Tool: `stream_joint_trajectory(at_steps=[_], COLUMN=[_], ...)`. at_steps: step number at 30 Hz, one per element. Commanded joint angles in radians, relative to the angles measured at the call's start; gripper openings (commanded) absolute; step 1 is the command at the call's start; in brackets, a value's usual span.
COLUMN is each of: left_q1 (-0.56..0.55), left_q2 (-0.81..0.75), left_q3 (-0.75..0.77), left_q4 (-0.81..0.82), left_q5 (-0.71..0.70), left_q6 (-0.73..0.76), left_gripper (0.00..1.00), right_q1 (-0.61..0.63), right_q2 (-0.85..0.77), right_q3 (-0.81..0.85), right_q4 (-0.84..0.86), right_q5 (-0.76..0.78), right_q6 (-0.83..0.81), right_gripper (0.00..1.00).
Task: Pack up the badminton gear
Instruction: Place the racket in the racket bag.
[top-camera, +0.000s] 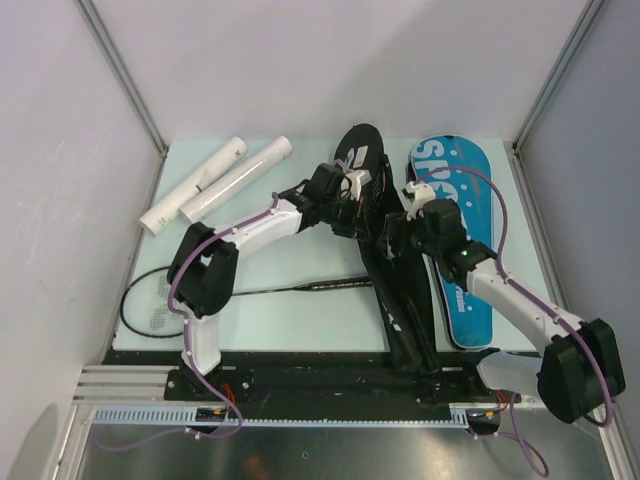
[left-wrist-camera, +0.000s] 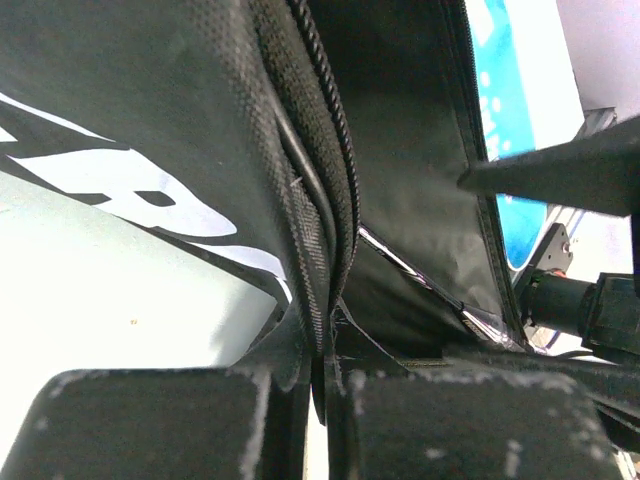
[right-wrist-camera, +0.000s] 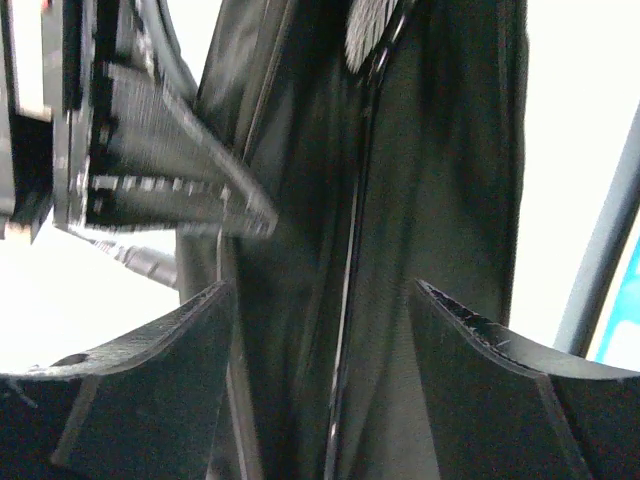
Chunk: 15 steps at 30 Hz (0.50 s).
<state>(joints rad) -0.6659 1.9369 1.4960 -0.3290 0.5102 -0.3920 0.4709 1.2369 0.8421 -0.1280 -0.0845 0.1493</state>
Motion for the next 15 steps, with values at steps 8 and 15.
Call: stream_joint_trajectory(at_steps=[8, 15], left_q1=[0.005, 0.003], left_q2=[-0.03, -0.027], left_q3=[0.047, 0.046], left_q4=[0.077, 0.093], left_q5=[0.106, 0.131], left_q6=[-0.011, -0.021], left_gripper=[0.0, 0.0], right_q1=[-0.109, -0.066], right_q2=[0.024, 0.113], right_q3=[-0.095, -0.097], right_q4=[-0.056, 0.111], right_q5=[-0.213, -0.288], right_q6=[0.055, 0.044], right_gripper=[0.61, 0.51])
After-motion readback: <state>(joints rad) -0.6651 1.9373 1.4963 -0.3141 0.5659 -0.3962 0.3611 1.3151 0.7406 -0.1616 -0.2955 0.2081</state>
